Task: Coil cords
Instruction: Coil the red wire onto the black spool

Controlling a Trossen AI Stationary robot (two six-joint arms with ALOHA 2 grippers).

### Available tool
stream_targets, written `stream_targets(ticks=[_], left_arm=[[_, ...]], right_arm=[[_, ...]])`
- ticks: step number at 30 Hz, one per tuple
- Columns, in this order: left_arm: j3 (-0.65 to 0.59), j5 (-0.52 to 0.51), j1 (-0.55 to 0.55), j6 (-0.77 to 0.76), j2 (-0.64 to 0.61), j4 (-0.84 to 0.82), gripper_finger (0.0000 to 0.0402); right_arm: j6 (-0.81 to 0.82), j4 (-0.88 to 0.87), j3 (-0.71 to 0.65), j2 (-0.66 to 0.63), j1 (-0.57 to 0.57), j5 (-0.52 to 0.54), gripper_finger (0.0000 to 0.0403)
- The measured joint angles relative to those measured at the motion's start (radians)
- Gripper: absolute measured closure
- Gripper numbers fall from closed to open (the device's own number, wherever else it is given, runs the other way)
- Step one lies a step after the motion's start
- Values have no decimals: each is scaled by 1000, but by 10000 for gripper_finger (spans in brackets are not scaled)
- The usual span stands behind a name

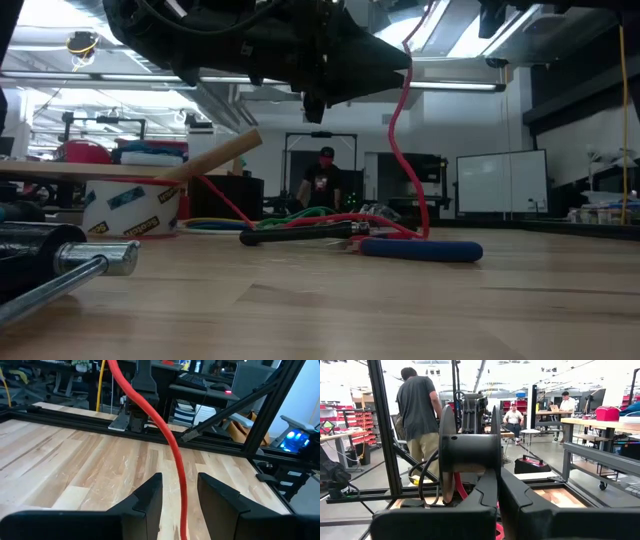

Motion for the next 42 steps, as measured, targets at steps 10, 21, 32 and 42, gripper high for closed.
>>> stream_targets(ticks=[10, 21, 32, 42], left_arm=[[0, -12, 0, 2, 0, -2, 286], [0, -26, 6, 7, 0, -3, 286], [0, -26, 5, 3, -1, -65, 338], [0, -26, 4, -48, -4, -116, 397]], right_arm=[[0, 2, 0, 2, 0, 53, 401], [-3, 29, 0, 70, 0, 32, 401], [-5, 52, 0, 79, 0, 31, 401], [-28, -7, 0, 78, 0, 33, 401]])
